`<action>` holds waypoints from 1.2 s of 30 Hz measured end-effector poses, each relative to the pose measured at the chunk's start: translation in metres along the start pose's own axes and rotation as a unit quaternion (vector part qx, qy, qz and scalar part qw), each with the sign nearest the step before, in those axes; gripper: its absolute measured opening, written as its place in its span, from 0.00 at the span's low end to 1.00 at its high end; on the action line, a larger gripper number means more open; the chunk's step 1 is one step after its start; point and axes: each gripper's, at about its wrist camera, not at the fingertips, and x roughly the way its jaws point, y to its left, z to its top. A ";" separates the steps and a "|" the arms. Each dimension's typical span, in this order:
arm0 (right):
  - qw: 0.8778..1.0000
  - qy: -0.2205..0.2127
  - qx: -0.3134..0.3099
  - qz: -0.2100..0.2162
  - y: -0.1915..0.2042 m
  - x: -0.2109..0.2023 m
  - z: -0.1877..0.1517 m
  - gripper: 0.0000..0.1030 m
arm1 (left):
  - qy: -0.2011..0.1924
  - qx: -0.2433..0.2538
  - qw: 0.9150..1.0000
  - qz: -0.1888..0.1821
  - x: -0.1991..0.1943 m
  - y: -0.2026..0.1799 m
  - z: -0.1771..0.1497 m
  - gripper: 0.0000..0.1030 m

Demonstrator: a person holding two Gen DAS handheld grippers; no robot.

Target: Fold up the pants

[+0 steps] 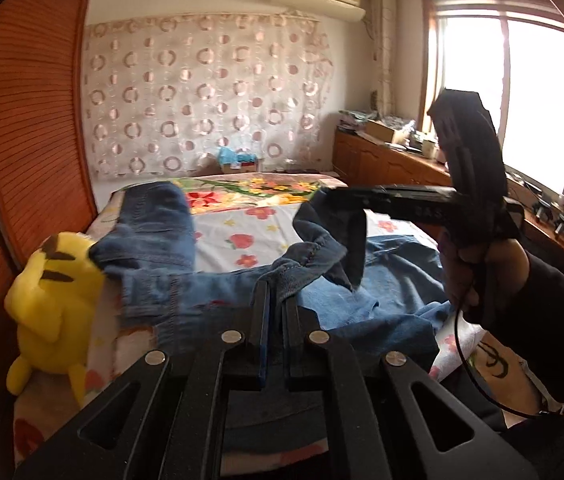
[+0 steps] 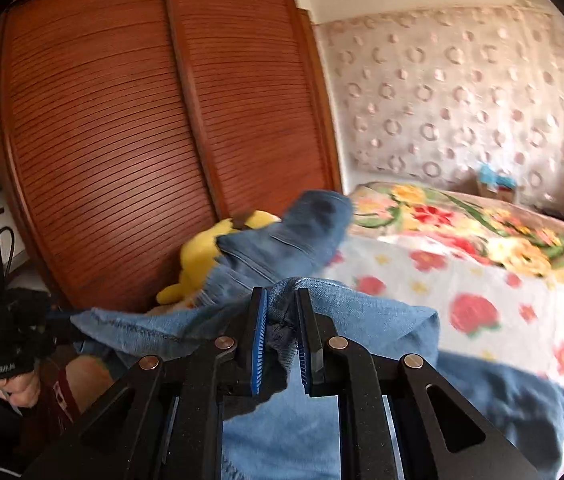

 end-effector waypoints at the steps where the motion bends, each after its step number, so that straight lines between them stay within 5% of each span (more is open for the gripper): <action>1: 1.000 0.004 -0.005 0.008 0.003 0.010 0.004 0.14 | 0.000 -0.006 1.000 0.003 -0.003 0.006 -0.003 0.05; 10: 0.998 0.048 -0.016 0.041 0.010 0.092 0.024 0.14 | 0.048 -0.053 0.997 0.034 0.006 0.049 -0.039 0.05; 15: 0.997 0.080 -0.019 0.014 0.014 0.132 0.031 0.14 | 0.075 -0.061 0.994 0.051 0.024 0.058 -0.051 0.05; 17: 0.996 0.093 -0.008 -0.010 0.007 0.140 0.029 0.33 | 0.082 -0.062 0.993 0.058 0.029 0.058 -0.055 0.06; 20: 0.996 0.088 0.007 -0.021 -0.009 0.131 0.025 0.54 | 0.085 -0.068 0.992 0.061 0.033 0.062 -0.060 0.22; 24: 0.995 0.082 -0.004 -0.063 -0.029 0.111 0.009 0.56 | 0.082 -0.077 0.992 0.062 0.035 0.067 -0.062 0.44; 32: 0.990 0.092 0.031 -0.106 -0.060 0.056 -0.052 0.56 | 0.095 -0.064 0.991 0.068 0.047 0.063 -0.061 0.46; 36: 0.985 0.114 0.040 -0.126 -0.061 0.055 -0.073 0.56 | 0.068 -0.060 0.992 0.083 0.041 0.060 -0.054 0.46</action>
